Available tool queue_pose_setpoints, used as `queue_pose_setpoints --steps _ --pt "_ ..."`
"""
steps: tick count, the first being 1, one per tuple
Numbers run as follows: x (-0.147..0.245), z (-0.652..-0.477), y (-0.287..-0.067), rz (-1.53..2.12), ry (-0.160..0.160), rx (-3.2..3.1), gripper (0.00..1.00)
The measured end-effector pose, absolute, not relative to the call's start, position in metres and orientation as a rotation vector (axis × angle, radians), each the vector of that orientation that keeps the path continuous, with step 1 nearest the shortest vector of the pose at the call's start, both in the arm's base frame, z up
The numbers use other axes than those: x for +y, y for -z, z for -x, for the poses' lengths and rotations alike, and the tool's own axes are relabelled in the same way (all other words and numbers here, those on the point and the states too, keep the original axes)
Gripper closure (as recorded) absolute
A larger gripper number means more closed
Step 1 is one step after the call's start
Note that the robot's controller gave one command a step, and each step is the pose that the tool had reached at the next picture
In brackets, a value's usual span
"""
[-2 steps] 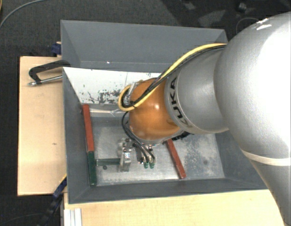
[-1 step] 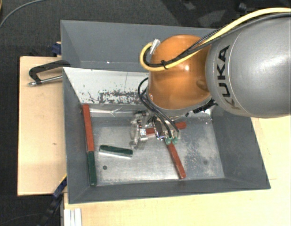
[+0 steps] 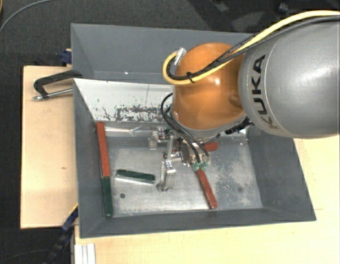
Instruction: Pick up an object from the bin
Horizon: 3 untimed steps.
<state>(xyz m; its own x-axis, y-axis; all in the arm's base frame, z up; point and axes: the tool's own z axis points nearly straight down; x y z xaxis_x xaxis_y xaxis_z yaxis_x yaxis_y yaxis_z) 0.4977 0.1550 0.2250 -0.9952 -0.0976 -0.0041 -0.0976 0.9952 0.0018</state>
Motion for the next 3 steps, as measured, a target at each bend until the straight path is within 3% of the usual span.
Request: queue_pose_setpoints --steps 1,2,3 --pt "0.105 -0.508 -0.123 0.277 0.003 3.135 0.00" --pt "0.189 -0.506 -0.070 0.606 -0.005 3.082 0.00" --pt "0.188 -0.508 -0.073 0.599 -0.006 3.076 1.00"
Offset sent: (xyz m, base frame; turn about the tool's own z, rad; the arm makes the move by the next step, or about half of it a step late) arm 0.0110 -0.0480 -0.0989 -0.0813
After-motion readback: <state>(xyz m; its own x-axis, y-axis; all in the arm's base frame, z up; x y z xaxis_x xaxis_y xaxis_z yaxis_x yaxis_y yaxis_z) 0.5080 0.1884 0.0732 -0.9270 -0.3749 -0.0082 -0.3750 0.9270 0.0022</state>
